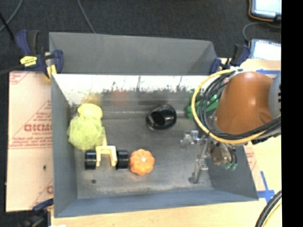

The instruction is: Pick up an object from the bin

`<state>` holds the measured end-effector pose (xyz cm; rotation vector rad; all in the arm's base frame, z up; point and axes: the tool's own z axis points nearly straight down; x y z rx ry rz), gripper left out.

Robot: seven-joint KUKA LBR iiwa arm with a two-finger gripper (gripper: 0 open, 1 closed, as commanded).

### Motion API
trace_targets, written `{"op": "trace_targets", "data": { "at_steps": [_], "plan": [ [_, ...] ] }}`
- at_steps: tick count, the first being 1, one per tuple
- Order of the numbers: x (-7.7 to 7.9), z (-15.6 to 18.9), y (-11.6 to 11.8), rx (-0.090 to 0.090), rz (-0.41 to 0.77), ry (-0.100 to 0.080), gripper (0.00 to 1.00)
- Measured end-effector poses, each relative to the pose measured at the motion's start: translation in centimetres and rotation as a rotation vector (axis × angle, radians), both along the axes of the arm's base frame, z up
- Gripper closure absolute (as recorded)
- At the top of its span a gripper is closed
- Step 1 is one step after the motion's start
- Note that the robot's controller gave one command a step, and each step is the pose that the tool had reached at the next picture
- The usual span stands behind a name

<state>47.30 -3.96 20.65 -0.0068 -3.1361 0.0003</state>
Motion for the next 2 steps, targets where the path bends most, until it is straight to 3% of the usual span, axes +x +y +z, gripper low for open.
{"op": "trace_targets", "data": {
  "at_steps": [1,2],
  "plan": [
    [0.2,0.4,0.0,-0.001,0.002,-0.009,0.00],
    [4.0,-6.9,4.5,0.001,-0.051,-0.011,0.00]
  ]
}}
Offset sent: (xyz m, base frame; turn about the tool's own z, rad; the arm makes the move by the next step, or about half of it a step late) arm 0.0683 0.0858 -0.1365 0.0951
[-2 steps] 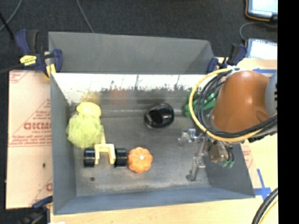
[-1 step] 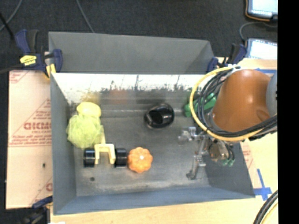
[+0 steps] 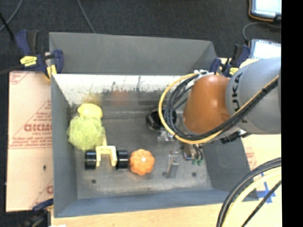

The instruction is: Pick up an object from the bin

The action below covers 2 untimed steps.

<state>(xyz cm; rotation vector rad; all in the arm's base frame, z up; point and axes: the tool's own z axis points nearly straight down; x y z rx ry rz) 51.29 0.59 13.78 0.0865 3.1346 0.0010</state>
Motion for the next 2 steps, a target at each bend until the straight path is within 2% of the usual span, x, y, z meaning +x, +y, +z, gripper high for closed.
{"op": "trace_targets", "data": {
  "at_steps": [1,2],
  "plan": [
    [1.1,0.1,2.5,0.000,-0.307,0.005,0.00],
    [1.6,0.6,3.6,0.000,-0.196,0.000,0.00]
  ]
}}
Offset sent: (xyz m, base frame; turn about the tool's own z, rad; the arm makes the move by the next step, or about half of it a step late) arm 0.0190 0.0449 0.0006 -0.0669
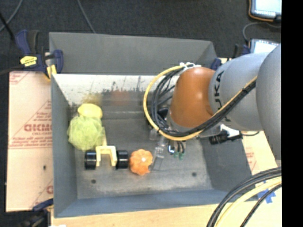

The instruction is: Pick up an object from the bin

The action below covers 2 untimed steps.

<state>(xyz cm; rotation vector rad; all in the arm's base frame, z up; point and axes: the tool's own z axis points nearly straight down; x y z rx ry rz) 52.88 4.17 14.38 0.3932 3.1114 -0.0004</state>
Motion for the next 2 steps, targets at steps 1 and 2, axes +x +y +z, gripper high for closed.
{"op": "trace_targets", "data": {
  "at_steps": [1,2],
  "plan": [
    [-0.8,-4.2,0.5,0.000,0.116,0.000,0.00],
    [-0.2,-6.9,12.2,0.002,0.048,-0.011,1.00]
  ]
}}
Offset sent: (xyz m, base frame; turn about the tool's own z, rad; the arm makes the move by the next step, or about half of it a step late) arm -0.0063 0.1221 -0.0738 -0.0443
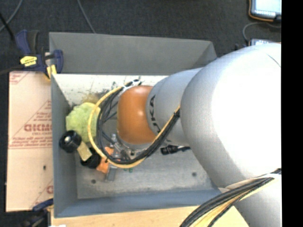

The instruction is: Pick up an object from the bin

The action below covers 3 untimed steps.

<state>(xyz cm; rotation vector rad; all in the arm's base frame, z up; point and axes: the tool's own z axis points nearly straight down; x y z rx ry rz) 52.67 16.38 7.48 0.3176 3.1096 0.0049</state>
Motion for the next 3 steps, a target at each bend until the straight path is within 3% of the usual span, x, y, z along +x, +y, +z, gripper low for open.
{"op": "trace_targets", "data": {
  "at_steps": [3],
  "plan": [
    [-0.1,1.2,-0.1,-0.001,0.002,0.002,1.00]
  ]
}}
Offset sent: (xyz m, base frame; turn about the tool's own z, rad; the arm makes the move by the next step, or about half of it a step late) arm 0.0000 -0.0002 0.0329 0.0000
